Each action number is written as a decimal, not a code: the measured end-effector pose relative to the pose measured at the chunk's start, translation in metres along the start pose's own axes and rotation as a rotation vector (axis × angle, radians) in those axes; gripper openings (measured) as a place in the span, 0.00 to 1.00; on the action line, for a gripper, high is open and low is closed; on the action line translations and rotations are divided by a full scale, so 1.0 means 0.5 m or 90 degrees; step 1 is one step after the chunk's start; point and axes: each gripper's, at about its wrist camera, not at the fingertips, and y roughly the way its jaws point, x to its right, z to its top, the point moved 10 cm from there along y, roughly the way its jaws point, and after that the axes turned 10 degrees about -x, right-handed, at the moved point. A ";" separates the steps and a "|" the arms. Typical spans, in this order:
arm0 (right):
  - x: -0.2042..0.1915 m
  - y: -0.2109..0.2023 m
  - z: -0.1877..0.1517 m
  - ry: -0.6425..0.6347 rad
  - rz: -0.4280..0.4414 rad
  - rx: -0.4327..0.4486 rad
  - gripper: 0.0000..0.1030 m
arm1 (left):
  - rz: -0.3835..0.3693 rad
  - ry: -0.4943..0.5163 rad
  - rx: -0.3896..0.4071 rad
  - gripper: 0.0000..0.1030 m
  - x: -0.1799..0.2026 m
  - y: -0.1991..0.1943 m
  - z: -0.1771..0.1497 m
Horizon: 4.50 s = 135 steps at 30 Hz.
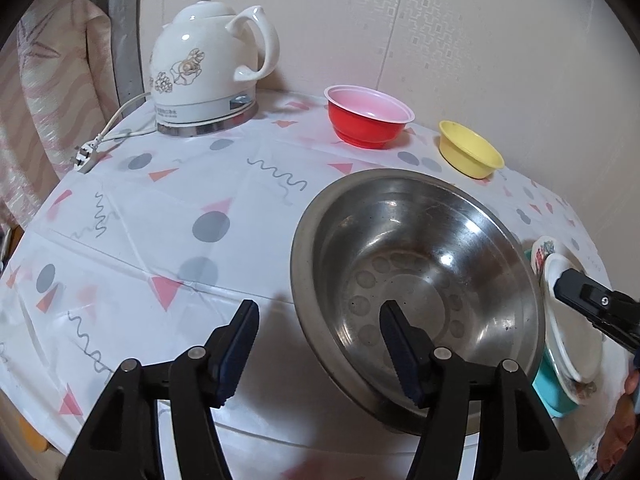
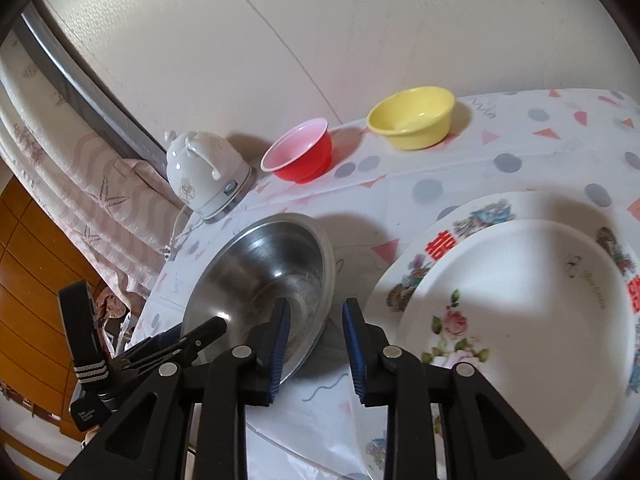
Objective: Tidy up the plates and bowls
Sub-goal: 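Lower the steel bowl onto the table and open both grippers, then move both grippers to the yellow bowl and close on its rim, then lift the yellow bowl with both grippers and carry it over the steel bowl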
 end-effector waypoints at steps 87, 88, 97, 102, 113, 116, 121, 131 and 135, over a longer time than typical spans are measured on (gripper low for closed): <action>0.314 0.089 0.312 0.093 -0.096 -0.111 0.15 | -0.043 0.113 -0.175 0.51 0.402 0.232 0.353; 0.315 0.088 0.311 0.094 -0.095 -0.110 0.15 | -0.046 0.114 -0.182 0.47 0.404 0.238 0.349; 0.316 0.085 0.309 0.093 -0.075 -0.105 0.15 | -0.056 0.106 -0.207 0.15 0.413 0.268 0.338; 0.321 0.083 0.305 0.096 -0.077 -0.102 0.14 | -0.046 0.115 -0.199 0.14 0.414 0.260 0.336; 0.291 0.066 0.283 0.092 -0.072 -0.095 0.13 | -0.067 0.102 -0.195 0.13 0.388 0.221 0.313; 0.274 0.056 0.275 0.083 -0.074 -0.094 0.13 | -0.069 0.101 -0.188 0.13 0.380 0.199 0.305; 0.244 0.039 0.265 0.069 -0.074 -0.092 0.13 | -0.074 0.096 -0.176 0.13 0.360 0.153 0.288; 0.152 0.000 0.212 0.031 -0.069 -0.088 0.13 | -0.077 0.082 -0.144 0.14 0.298 0.060 0.236; 0.103 -0.003 0.188 0.014 -0.068 -0.088 0.13 | -0.079 0.073 -0.140 0.14 0.276 0.038 0.214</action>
